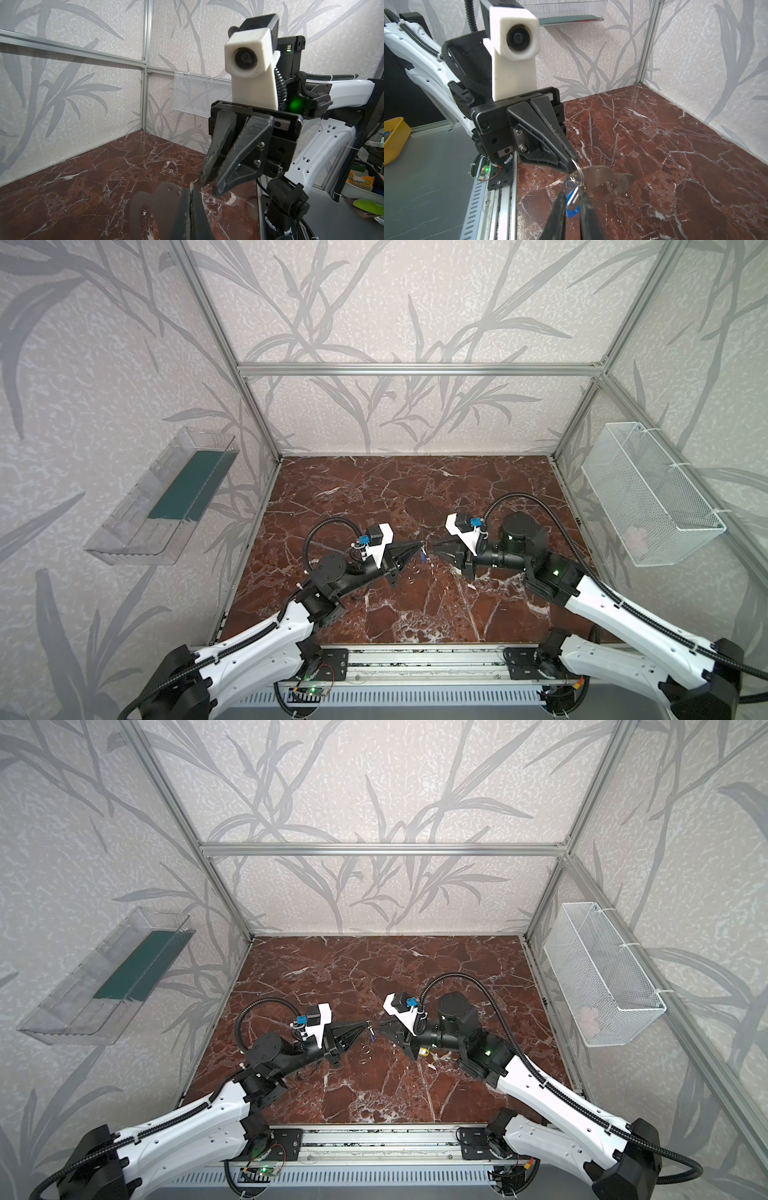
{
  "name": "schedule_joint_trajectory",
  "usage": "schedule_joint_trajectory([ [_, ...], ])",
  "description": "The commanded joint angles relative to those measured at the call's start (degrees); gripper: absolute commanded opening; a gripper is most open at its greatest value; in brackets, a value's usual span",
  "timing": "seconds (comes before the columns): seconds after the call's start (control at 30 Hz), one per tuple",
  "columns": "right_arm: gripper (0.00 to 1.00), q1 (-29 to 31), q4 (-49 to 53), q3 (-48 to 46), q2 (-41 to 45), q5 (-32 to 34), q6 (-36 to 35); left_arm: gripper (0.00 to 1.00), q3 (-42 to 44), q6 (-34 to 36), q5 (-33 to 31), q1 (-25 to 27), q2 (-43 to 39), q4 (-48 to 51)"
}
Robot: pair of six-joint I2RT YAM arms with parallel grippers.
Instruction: Put the keys on the keyring
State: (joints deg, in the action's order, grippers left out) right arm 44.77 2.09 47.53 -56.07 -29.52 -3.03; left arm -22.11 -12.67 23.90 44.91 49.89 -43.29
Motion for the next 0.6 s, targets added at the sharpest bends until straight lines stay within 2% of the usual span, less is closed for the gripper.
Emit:
schedule_joint_trajectory([
  [0.0,0.14,-0.21,0.14,1.68,-1.16,-2.08,0.08,0.00,0.39,-0.23,1.35,0.05,-1.13,-2.11],
  [0.57,0.11,-0.21,-3.25,2.04,-3.34,-5.42,1.58,0.00,-0.60,-0.69,5.10,0.07,-0.25,-1.34],
])
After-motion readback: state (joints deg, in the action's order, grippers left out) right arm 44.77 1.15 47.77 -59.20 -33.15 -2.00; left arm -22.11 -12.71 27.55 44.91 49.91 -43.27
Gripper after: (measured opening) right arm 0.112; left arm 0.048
